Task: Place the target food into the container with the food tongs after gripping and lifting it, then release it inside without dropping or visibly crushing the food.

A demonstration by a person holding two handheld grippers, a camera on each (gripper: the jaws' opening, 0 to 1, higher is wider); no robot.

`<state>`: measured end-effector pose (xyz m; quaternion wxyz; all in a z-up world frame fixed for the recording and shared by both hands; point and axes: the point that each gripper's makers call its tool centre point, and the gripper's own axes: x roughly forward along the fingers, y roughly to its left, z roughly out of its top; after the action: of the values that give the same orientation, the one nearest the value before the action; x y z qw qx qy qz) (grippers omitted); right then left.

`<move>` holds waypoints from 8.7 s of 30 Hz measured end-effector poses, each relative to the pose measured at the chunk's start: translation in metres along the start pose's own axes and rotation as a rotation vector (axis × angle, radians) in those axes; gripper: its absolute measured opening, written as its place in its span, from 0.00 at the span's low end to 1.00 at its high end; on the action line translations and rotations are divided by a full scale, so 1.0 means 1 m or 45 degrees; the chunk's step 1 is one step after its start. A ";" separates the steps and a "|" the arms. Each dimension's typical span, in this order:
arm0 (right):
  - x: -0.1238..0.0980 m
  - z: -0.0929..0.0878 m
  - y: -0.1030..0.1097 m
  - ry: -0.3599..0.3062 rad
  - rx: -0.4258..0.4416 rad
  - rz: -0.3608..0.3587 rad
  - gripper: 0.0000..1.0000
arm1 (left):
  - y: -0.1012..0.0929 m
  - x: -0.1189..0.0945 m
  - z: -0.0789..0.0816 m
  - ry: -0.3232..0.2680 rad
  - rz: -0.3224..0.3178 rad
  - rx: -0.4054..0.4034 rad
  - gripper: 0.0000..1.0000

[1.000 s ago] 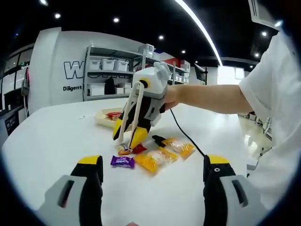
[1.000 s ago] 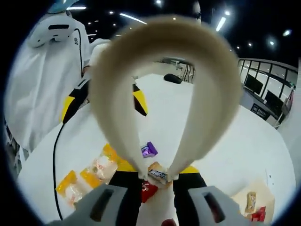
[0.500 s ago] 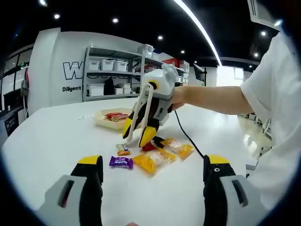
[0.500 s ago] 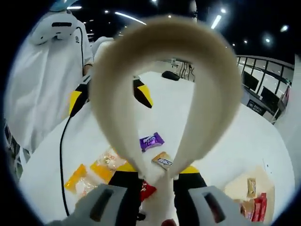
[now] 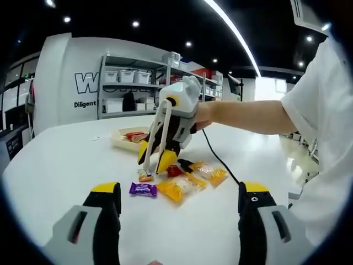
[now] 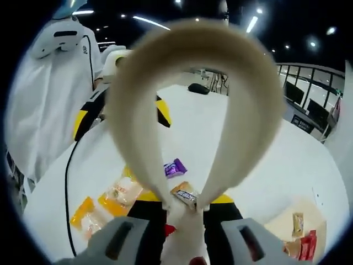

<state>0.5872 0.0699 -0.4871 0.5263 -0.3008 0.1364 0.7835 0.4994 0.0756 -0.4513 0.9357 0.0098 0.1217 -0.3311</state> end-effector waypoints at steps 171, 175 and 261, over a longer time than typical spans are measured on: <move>-0.147 -0.124 -0.135 0.233 0.286 -0.464 0.16 | 0.008 0.017 -0.005 0.056 -0.012 -0.003 0.86; -0.146 -0.127 -0.133 0.262 0.279 -0.453 0.17 | 0.008 0.017 -0.004 0.055 -0.013 -0.001 0.85; -0.052 0.000 0.032 -0.086 0.072 -0.192 0.19 | -0.009 0.015 -0.005 0.029 -0.050 -0.013 0.84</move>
<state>0.5720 0.0185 -0.4585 0.5964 -0.2685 0.1175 0.7472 0.5041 0.0601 -0.4593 0.9276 0.0063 0.1342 -0.3485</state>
